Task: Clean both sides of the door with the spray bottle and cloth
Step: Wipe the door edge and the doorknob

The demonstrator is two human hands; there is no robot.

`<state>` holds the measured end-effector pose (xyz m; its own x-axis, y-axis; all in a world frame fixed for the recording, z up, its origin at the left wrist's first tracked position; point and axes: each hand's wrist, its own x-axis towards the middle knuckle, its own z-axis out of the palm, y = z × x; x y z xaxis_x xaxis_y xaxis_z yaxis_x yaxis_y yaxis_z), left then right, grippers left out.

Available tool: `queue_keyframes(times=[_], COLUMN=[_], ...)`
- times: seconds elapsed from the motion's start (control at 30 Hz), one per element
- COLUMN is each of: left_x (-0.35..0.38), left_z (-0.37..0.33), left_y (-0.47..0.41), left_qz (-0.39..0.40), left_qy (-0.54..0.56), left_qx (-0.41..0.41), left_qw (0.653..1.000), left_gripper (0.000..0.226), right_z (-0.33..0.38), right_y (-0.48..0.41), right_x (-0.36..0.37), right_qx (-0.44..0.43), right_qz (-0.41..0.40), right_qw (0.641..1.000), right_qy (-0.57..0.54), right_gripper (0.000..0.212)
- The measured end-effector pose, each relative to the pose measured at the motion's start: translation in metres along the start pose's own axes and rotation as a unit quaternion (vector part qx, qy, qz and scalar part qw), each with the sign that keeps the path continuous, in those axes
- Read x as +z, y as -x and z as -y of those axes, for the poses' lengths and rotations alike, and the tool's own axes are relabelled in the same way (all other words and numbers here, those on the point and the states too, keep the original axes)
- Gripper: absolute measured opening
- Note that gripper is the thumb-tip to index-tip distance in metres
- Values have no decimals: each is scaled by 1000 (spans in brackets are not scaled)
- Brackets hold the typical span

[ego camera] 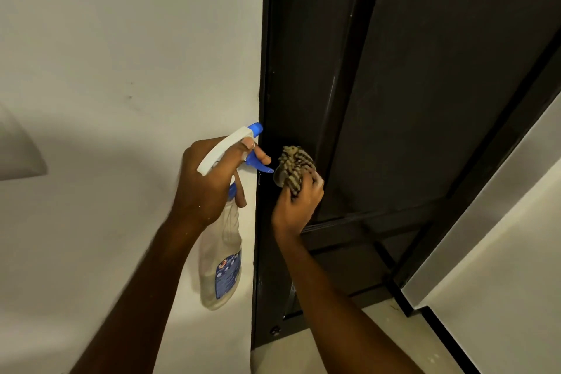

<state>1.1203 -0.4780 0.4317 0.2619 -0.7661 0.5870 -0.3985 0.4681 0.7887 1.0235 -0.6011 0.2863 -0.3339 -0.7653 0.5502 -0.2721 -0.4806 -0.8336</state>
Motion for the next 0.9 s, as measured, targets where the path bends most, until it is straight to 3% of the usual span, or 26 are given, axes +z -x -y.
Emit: queue_keyframes(times=[0.07, 0.13, 0.2, 0.23, 0.33, 0.43, 0.53, 0.6, 0.67, 0.73, 0.9], left_x=[1, 2, 3, 4, -2, -12, -12, -10, -9, -6, 1], left_z=[-9, -10, -8, -7, -5, 6, 16, 19, 24, 32, 42], left_y=[0, 0, 6, 10, 29, 53, 79, 94, 104, 111, 130], left_qz=[5, 4, 3, -3, -20, 13, -27, -29, -21, -14, 8], left_qy=[3, 6, 0, 0, -8, -51, -20, -32, -40, -28, -29], left_qx=[-2, -2, -2, -2, 26, 52, -32, -66, -91, -108, -158], left_qw=[1000, 1000, 1000, 1000, 999, 997, 999, 997, 995, 994, 987], left_gripper=[36, 38, 36, 34, 26, 30, 41, 32, 19, 24, 17], right_z=[15, 20, 10, 3, -14, -19, -6, 6, 20, 33, 55], right_y=[-1, -3, 7, 16, 48, 63, 59, 49, 39, 33, 38], right_x=[0, -12, -32, -44, -80, -107, -123, -132, -141, -145, -142], right_qx=[130, 273, 396, 420, 432, 471, 504, 509, 509, 503, 496], right_qz=[-59, -82, 11, 83, 220, 217, 176, 159, 176, 205, 262], right_qw=[982, 926, 874, 865, 853, 819, 783, 769, 756, 746, 727], right_qy=[-125, -248, -282, -262, -192, -246, -319, -352, -372, -385, -397], right_gripper=[37, 24, 32, 36, 36, 40, 54, 56, 47, 42, 46])
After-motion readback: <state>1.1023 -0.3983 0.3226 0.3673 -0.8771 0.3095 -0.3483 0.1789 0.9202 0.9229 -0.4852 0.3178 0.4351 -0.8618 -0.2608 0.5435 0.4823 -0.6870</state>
